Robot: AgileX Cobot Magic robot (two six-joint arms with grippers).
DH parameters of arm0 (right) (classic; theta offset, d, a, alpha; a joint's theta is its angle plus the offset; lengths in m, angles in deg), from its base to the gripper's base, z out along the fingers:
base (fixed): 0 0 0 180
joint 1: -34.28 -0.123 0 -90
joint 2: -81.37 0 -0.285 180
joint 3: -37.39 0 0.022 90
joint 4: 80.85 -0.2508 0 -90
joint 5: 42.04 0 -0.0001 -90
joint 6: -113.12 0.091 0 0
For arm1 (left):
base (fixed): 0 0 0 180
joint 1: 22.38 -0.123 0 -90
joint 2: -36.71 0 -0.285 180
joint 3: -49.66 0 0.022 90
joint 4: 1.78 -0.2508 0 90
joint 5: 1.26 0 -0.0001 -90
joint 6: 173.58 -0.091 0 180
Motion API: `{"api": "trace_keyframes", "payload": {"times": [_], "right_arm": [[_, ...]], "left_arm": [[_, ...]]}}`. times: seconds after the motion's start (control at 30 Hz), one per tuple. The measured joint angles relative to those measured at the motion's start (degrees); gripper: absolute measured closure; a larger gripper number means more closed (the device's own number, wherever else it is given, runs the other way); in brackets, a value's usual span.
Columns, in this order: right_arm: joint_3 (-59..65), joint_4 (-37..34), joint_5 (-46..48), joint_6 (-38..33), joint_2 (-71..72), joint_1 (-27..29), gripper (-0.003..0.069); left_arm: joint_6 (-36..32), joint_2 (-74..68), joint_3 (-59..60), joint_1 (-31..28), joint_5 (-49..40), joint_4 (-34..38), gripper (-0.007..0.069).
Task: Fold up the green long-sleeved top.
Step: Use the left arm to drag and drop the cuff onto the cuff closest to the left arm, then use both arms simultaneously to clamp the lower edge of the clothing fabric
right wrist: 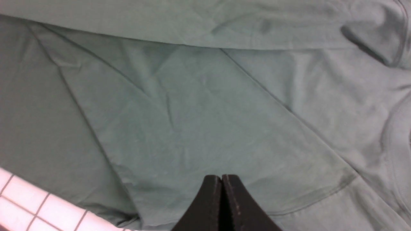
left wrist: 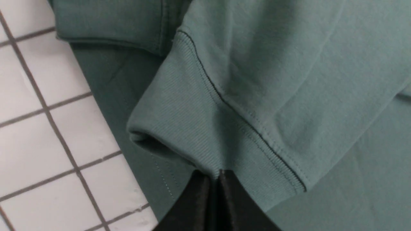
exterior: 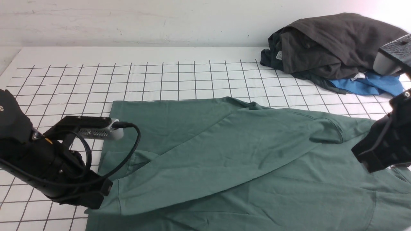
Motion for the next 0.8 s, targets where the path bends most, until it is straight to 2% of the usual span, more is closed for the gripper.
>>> {"api": "trace_keyframes", "payload": {"times": [0.2, 0.37, 0.43, 0.47, 0.57, 0.67, 0.73, 0.8], "right_arm": [[0.0, -0.27, 0.0, 0.33, 0.0, -4.44, 0.0674], [0.73, -0.72, 0.04, 1.41, 0.0, -6.67, 0.0674], [2.06, -0.71, 0.04, 1.65, 0.38, -7.37, 0.0674], [2.19, -0.71, 0.04, 1.65, 0.44, -7.37, 0.0674], [4.64, -1.06, -0.01, 1.65, 2.01, -7.42, 0.0674], [6.8, -1.06, -0.01, 1.65, 4.03, -7.42, 0.0674], [8.58, -1.06, -0.01, 1.65, 6.11, -7.42, 0.0674], [10.57, -1.06, 0.04, 1.65, 8.97, -7.42, 0.0674]], "left_arm": [[-3.64, -1.91, 0.63, 0.0, 0.26, 0.56, 0.062], [-4.7, -3.33, 0.81, 0.0, 0.26, 0.92, 0.0565], [-4.76, -3.86, 0.95, 0.0, -0.13, 0.92, 0.0484], [-4.76, -3.86, 0.95, 0.0, -0.19, 0.92, 0.0484], [-4.76, -3.99, 0.64, 0.0, -3.33, 1.1, 0.0375], [-4.83, -3.4, 0.03, 0.65, -7.57, 1.82, 0.0322], [-5.2, -1.77, -0.21, 2.96, -10.21, 1.76, 0.0309], [-6.1, 1.32, -0.2, 9.73, -12.19, 0.82, 0.0326]]}}
